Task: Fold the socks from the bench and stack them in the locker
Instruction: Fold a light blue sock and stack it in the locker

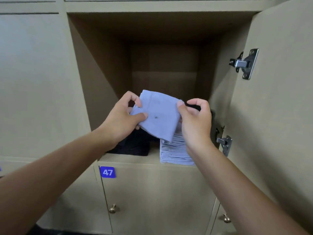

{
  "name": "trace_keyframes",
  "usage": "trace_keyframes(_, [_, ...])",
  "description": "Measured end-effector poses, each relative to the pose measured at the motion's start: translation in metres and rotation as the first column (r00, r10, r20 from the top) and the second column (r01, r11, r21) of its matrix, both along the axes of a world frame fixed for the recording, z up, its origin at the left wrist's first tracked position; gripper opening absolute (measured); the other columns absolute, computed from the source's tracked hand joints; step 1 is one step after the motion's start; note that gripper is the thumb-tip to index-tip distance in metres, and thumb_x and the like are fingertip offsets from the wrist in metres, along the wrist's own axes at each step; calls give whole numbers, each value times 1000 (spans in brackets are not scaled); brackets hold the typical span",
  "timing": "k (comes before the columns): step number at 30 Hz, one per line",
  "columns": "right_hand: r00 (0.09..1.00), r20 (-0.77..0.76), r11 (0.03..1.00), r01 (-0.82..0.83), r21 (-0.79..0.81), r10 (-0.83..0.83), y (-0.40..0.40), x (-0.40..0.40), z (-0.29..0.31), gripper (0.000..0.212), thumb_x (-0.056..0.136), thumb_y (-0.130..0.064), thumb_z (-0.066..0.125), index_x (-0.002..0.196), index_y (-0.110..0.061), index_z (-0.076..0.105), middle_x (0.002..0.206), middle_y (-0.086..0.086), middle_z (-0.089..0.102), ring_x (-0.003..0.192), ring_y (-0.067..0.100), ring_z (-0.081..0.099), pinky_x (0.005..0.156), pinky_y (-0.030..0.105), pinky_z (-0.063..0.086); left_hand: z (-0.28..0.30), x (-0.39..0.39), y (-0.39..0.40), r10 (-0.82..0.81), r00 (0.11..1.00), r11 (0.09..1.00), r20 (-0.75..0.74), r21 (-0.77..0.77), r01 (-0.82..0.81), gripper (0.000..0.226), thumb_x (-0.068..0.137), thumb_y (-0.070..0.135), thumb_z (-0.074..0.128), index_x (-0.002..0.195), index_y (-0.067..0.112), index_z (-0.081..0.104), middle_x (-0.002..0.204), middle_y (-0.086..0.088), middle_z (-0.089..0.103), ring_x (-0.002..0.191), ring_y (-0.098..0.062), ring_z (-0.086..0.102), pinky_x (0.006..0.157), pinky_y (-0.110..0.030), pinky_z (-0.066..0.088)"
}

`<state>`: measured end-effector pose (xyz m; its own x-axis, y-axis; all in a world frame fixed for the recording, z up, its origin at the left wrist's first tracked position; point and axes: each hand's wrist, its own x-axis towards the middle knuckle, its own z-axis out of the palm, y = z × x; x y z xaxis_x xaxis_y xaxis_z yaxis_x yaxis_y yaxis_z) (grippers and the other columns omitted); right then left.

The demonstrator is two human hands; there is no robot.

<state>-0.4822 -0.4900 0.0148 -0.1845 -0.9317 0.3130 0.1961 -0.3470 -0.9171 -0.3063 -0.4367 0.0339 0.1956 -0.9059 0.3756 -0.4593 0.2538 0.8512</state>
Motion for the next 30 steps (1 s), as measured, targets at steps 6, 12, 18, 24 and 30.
trace_keyframes(6, [981, -195, 1000, 8, 13, -5, -15, -20, -7, 19, 93, -13, 63, 98, -31, 63, 98, -3, 71, 77, 10, 64, 57, 15, 45, 1, -31, -45, 8, 948, 999, -318, 50, 8, 25, 94, 2, 68, 101, 18, 51, 111, -18, 63, 76, -20, 59, 65, -27, 52])
trace_keyframes(12, [949, -294, 993, 113, -15, -112, -34, -31, -11, 24, 95, -11, 61, 111, -24, 74, 106, -9, 71, 99, 11, 67, 88, 39, 58, -1, -38, -67, -50, 984, 981, -173, 176, 81, 20, 92, 5, 73, 109, 12, 66, 102, -18, 68, 93, -33, 72, 95, -38, 59])
trace_keyframes(18, [875, -457, 986, 160, -36, -159, -49, -37, -20, 28, 100, -8, 58, 125, -12, 70, 124, -1, 67, 100, 11, 62, 72, 6, 41, -9, -40, -89, -7, 994, 972, -113, 234, 33, 32, 82, 14, 85, 108, 18, 67, 107, -15, 72, 103, -29, 71, 105, -47, 52])
trace_keyframes(24, [812, -560, 982, 189, -14, -164, -59, -38, -31, 33, 101, -11, 55, 131, -13, 67, 135, 3, 64, 122, 19, 58, 95, 20, 39, -24, -41, -103, 17, 996, 968, -85, 250, 5, 34, 76, 20, 91, 103, 19, 71, 118, -10, 67, 109, -27, 68, 102, -45, 55])
trace_keyframes(30, [687, -703, 972, 236, -24, -184, -61, -39, -38, 35, 101, -19, 54, 135, -15, 63, 137, 5, 61, 130, 27, 48, 109, 38, 41, -31, -41, -106, 2, 1000, 967, 4, 255, -3, 33, 80, 24, 88, 108, 16, 72, 112, -11, 70, 105, -25, 69, 87, -30, 56])
